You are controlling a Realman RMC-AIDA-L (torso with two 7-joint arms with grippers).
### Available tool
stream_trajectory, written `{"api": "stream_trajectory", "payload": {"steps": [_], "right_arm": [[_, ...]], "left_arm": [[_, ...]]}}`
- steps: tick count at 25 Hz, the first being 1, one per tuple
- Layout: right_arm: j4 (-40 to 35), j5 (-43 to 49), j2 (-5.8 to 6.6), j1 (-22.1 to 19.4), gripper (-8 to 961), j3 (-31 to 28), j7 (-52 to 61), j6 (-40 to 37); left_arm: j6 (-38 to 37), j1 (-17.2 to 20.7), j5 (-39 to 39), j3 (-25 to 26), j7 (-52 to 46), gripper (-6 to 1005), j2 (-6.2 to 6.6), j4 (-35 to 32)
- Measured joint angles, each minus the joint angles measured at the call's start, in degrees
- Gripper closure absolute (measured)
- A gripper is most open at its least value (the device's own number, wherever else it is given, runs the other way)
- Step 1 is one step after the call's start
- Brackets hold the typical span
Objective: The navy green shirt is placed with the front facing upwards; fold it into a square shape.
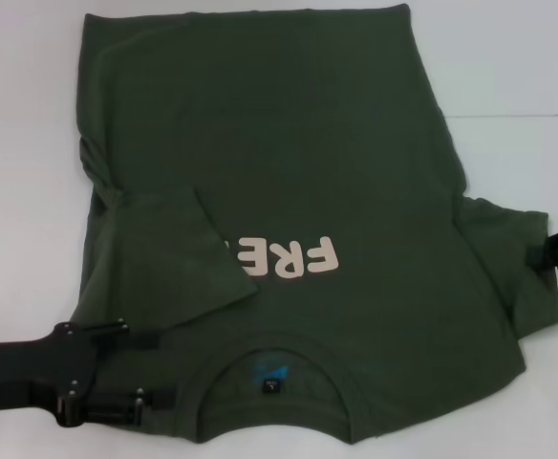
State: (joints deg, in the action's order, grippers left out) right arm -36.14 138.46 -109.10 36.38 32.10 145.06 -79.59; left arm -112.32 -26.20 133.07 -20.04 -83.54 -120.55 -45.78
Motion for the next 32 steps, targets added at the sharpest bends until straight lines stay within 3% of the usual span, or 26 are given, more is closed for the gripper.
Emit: {"api": "stream_trajectory", "payload": {"steps": [6, 11, 13, 19, 22, 32], "right_arm": [[-0.1, 0.3, 0.19, -0.1, 910, -0.1, 0.4, -0.1], [0.1, 0.5, 1.21, -0.2, 716, 0.1, 1.0, -0.3], [0.3, 0.5, 1.49, -0.3, 582, 0.3, 1.4, -0.9], [0.3, 2.6, 1.55, -0.5, 315, 1.1, 1.7, -2.8], [-0.1, 5.3, 1.63, -0.4, 314, 1.1, 2.0, -3.0], [-0.3, 6.1, 3.65, 0.2, 314, 1.1, 2.2, -5.3]], "left_arm": [[0.4, -0.3, 0.0, 0.1, -0.1, 79, 0.13, 0.0], [0.8, -0.3, -0.1, 0.1, -0.1, 79, 0.15, 0.0], [1.1, -0.1, -0.1, 0.1, -0.1, 79, 0.13, 0.0], [1.4, 0.2, -0.1, 0.1, -0.1, 79, 0.02, 0.0], [1.4, 0.2, -0.1, 0.1, -0.2, 79, -0.1, 0.0], [1.6, 0.0, -0.1, -0.1, -0.2, 80, -0.1, 0.4]]}}
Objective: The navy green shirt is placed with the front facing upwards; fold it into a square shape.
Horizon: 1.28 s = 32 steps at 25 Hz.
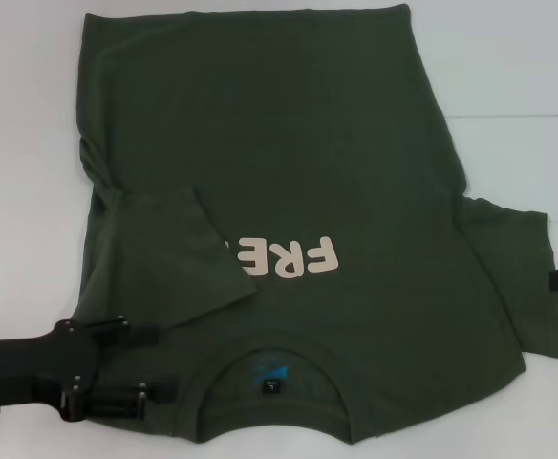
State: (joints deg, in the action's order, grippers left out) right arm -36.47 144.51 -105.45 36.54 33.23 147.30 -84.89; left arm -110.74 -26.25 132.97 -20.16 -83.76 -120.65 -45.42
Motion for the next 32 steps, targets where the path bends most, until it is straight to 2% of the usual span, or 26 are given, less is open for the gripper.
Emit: {"api": "stream_trajectory", "payload": {"steps": [4, 7, 32], "right_arm": [[0.0, 0.7, 0.65, 0.1, 314, 0.0, 0.0, -0.7], [0.0, 1.7, 0.62, 0.1, 314, 0.1, 0.0, -0.8], [0.6, 3.7, -1.55, 0.3, 314, 1.5, -0.5, 3.4]], "left_arm": [[0.0, -0.1, 0.0, 0.0, 0.0, 80, 0.17, 0.4], [0.0, -0.1, 0.0, 0.1, 0.0, 80, 0.16, 0.4], [0.4, -0.2, 0.0, 0.2, 0.0, 80, 0.25, 0.4]]}}
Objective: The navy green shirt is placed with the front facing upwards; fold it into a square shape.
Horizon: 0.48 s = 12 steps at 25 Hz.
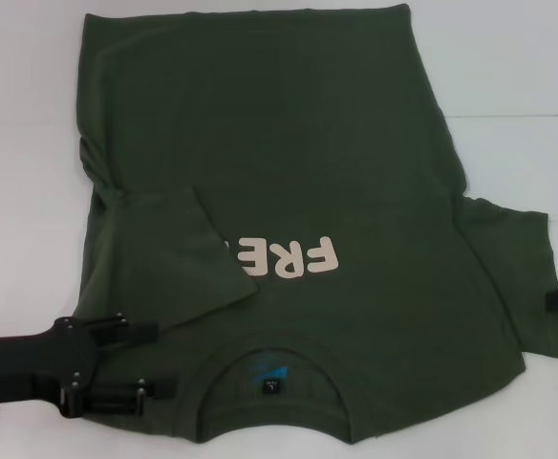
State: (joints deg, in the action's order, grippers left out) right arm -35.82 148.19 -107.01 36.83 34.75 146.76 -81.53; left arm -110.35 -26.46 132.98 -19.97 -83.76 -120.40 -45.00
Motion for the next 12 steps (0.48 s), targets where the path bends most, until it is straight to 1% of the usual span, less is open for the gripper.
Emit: {"api": "stream_trajectory", "payload": {"steps": [1, 12], "right_arm": [[0.0, 0.0, -0.19, 0.0, 314, 0.0, 0.0, 0.2], [0.1, 0.0, -0.64, 0.1, 315, 0.0, -0.1, 0.8]], "left_arm": [[0.1, 0.0, 0.0, 0.0, 0.0, 80, 0.0, 0.0], [0.1, 0.0, 0.0, -0.2, 0.0, 80, -0.09, 0.0]]}}
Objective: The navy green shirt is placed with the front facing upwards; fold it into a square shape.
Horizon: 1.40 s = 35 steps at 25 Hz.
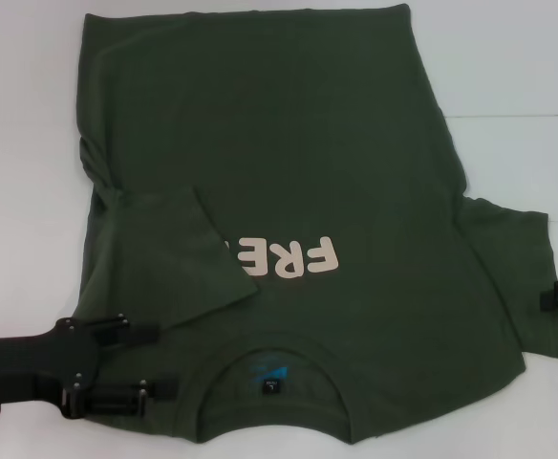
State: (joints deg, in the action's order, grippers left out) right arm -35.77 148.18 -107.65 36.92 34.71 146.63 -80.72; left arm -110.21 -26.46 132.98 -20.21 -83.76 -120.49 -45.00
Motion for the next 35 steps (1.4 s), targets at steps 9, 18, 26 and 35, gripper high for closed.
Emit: {"api": "stream_trajectory", "payload": {"steps": [9, 18, 26, 35], "right_arm": [[0.0, 0.0, -0.39, 0.0, 315, 0.2, 0.0, 0.8], [0.0, 0.0, -0.74, 0.0, 315, 0.2, 0.0, 1.0], [0.1, 0.0, -1.37, 0.2, 315, 0.2, 0.0, 1.8], [0.2, -0.2, -1.48, 0.5, 314, 0.2, 0.2, 2.1]], "left_arm": [[0.0, 0.0, 0.0, -0.1, 0.0, 80, 0.0, 0.0], [0.0, 0.0, 0.0, -0.1, 0.0, 80, 0.0, 0.0], [0.0, 0.0, 0.0, -0.1, 0.0, 80, 0.0, 0.0], [0.0, 0.0, 0.0, -0.1, 0.0, 80, 0.0, 0.0]]}}
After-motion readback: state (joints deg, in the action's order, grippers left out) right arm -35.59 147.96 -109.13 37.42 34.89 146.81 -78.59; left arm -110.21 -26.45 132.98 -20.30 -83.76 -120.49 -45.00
